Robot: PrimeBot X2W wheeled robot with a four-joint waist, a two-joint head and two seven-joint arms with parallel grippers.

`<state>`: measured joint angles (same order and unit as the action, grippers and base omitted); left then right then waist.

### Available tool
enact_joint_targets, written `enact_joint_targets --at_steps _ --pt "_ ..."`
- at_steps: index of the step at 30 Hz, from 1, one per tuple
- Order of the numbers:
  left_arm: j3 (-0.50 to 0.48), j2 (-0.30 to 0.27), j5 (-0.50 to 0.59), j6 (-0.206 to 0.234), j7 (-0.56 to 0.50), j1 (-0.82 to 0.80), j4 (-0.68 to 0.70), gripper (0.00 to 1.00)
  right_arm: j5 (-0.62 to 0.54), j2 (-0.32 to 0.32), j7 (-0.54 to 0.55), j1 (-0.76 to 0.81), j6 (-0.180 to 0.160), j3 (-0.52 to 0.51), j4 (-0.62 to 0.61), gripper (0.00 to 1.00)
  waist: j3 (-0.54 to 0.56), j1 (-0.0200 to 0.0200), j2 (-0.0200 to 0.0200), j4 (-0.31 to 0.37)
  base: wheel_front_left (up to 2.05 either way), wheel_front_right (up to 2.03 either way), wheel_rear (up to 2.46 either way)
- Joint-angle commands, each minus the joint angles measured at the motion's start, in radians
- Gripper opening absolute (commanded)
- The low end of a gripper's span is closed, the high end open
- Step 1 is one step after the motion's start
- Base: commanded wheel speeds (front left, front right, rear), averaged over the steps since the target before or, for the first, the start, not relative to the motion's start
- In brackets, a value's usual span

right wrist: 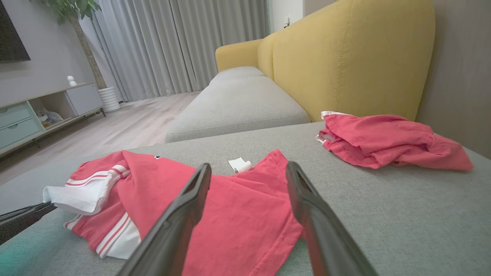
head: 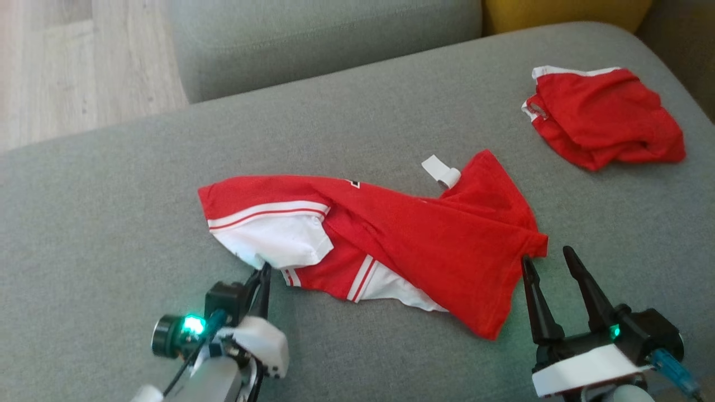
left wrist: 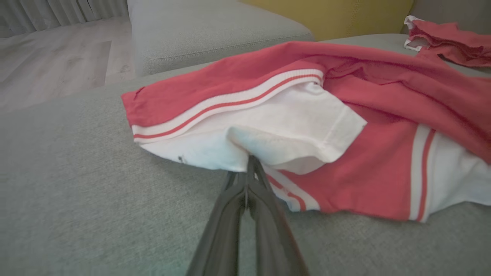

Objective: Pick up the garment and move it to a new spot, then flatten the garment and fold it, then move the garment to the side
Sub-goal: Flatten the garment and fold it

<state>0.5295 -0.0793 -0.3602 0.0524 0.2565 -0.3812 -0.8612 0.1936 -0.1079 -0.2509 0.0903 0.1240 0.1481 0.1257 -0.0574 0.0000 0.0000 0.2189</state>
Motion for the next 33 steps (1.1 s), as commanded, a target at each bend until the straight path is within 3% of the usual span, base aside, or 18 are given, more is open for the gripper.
enact_joint_targets --at_steps 1,10,23,33 --pt "-0.042 -0.022 0.011 0.003 0.005 0.000 0.031 0.00 0.001 -0.015 -0.011 -0.021 0.007 0.018 -0.024 1.00 0.015 0.0000 0.0000 -0.002 0.00 0.00 0.00" --pt "-0.109 -0.062 0.047 -0.004 0.005 0.133 0.197 0.00 0.001 0.002 -0.011 0.019 0.007 0.006 -0.019 1.00 0.075 0.0000 0.0000 -0.031 0.00 0.00 0.00" --pt "-0.128 -0.095 0.061 0.005 0.005 0.248 0.425 0.00 -0.004 0.028 -0.011 0.051 0.007 0.008 0.006 1.00 0.086 0.0000 0.0000 -0.139 0.00 0.00 0.00" --pt "-0.173 -0.138 0.043 0.028 0.005 0.268 0.560 0.00 -0.015 0.028 -0.011 0.067 0.007 0.021 0.129 1.00 0.081 0.0000 0.0000 -0.181 0.00 0.00 0.00"
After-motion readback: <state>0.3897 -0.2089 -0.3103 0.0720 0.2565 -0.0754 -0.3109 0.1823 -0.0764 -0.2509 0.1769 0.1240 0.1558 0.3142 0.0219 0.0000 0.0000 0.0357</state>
